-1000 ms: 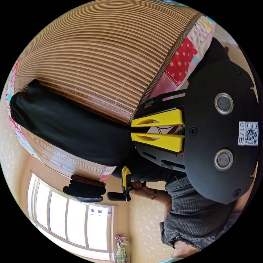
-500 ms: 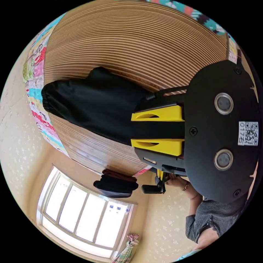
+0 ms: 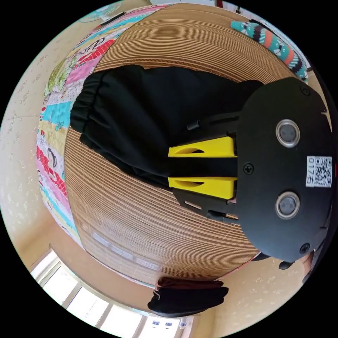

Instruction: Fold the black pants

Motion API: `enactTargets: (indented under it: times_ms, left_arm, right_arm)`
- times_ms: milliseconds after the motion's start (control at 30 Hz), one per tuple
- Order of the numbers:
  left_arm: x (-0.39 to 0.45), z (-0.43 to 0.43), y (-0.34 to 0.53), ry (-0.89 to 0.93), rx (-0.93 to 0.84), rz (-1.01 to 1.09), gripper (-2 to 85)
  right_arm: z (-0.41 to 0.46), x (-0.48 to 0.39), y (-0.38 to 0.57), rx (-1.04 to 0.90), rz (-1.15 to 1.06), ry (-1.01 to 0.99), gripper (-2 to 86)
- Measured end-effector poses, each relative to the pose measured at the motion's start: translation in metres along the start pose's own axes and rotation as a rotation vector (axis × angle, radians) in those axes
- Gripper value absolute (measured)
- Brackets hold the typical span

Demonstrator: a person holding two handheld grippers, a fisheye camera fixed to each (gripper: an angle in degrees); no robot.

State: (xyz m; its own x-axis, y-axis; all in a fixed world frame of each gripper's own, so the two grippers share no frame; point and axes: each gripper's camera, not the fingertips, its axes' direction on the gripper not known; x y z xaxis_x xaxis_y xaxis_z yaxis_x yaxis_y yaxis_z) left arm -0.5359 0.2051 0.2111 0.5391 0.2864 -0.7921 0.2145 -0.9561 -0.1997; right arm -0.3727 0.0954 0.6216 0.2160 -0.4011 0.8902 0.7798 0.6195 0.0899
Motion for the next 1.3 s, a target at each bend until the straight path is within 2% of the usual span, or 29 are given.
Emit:
enactTargets:
  times_ms: [67,133,267,333,400,467,600,767,900,1000,1100,1300]
  left_arm:
    - [-0.004,-0.004,0.005,0.022,0.012,0.008,-0.2]
    - [-0.005,-0.004,0.01,0.04,0.016,0.013,-0.5]
    - [-0.014,0.003,0.009,0.058,-0.006,-0.016,0.1]
    - [-0.017,-0.003,0.008,0.104,0.023,-0.025,1.1]
    - [-0.02,-0.016,0.01,0.151,0.091,-0.029,3.6]
    - [-0.025,-0.031,0.01,0.188,0.175,-0.035,7.0]
    - [-0.032,-0.045,-0.012,0.261,0.223,-0.001,14.7]
    - [-0.022,-0.051,-0.073,0.192,0.208,0.082,15.6]
    - [-0.023,-0.041,-0.109,0.153,0.189,0.049,16.1]
    - [-0.026,-0.028,-0.121,0.21,0.14,-0.002,16.1]
    - [-0.02,-0.023,-0.112,0.182,0.128,-0.007,15.1]
    - [-0.018,-0.013,-0.118,0.181,0.106,-0.021,13.1]
  right_arm:
    - [-0.031,-0.009,0.02,0.158,-0.019,-0.046,4.7]
    - [-0.046,-0.019,0.029,0.212,-0.06,-0.071,4.3]
    - [-0.005,-0.017,0.008,-0.045,-0.066,-0.092,5.5]
    - [-0.023,-0.006,0.017,-0.015,-0.064,-0.235,7.0]
    - [-0.076,0.006,0.048,0.093,-0.112,-0.439,7.9]
    - [-0.113,0.02,0.082,0.119,-0.119,-0.511,8.2]
    - [-0.172,0.073,0.183,0.089,-0.081,-0.531,10.5]
    - [-0.209,0.13,0.278,-0.056,-0.002,-0.509,12.8]
    - [-0.236,0.154,0.332,-0.073,0.094,-0.623,13.9]
    - [-0.251,0.152,0.359,-0.07,0.159,-0.717,14.5]
    - [-0.261,0.137,0.375,-0.08,0.154,-0.702,14.5]
    - [-0.27,0.127,0.348,-0.071,0.17,-0.731,13.5]
